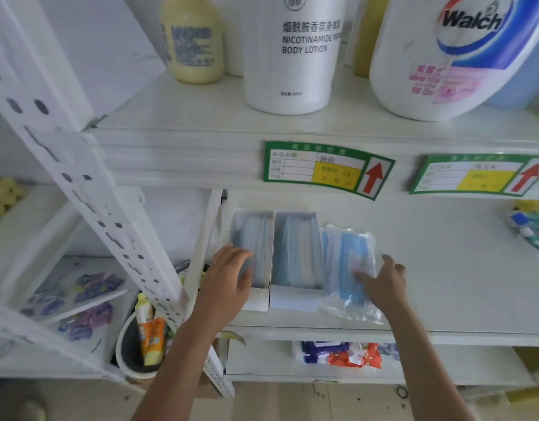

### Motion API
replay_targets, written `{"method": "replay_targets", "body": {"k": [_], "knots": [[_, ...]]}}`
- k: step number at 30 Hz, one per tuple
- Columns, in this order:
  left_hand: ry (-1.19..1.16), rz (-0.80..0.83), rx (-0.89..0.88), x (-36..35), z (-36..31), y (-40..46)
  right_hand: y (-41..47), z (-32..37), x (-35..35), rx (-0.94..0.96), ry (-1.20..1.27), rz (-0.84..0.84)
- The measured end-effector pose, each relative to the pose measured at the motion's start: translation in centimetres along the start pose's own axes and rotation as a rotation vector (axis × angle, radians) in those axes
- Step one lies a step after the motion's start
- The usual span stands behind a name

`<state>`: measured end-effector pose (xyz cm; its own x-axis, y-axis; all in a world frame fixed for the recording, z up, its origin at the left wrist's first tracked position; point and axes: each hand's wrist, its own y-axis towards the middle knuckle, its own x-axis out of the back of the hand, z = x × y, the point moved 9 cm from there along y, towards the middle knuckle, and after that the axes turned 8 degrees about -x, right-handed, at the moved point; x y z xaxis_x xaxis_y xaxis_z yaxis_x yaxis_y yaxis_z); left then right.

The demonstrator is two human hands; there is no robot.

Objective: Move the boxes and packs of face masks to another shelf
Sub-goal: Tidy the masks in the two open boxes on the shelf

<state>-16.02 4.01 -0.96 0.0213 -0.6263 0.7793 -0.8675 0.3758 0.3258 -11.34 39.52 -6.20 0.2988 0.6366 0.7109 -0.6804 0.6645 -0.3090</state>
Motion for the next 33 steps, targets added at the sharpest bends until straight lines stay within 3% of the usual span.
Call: {"method": "replay_targets", "body": {"k": [3, 5, 7, 10, 13, 17, 23, 27, 33], "knots": [[-0.001, -0.007, -0.02, 0.2, -0.4, -0.2, -2.9, 4.4, 2.2, 0.232, 0.049, -0.214], [-0.031, -0.022, -0.014, 0.5, -0.3, -0.1, -6.0, 8.5, 1.7, 0.447, 0.124, -0.221], [-0.045, -0.035, 0.006, 0.6, 0.1, 0.1, -9.5, 12.1, -0.7, 0.601, 0.113, -0.103], [-0.065, -0.058, 0.04, 0.8, 0.7, 0.1, -13.4, 14.9, -6.7, 0.74, -0.092, 0.138], [-0.08, -0.077, 0.053, 1.0, 1.2, -0.2, -15.4, 15.0, -10.8, 0.781, -0.266, 0.214], [-0.104, -0.1, 0.109, 1.1, 1.9, -0.7, -16.0, 14.5, -11.9, 0.839, -0.362, 0.121], [-0.081, -0.099, 0.083, 0.8, 1.3, -0.3, -15.9, 13.9, -11.4, 0.784, -0.35, 0.041], [-0.157, -0.211, 0.116, 2.2, 2.0, -0.8, -16.0, 14.3, -11.8, 0.766, -0.401, 0.052], [-0.225, -0.234, 0.112, 2.3, 2.1, -0.9, -15.5, 15.5, -12.1, 0.677, -0.409, 0.021]]}}
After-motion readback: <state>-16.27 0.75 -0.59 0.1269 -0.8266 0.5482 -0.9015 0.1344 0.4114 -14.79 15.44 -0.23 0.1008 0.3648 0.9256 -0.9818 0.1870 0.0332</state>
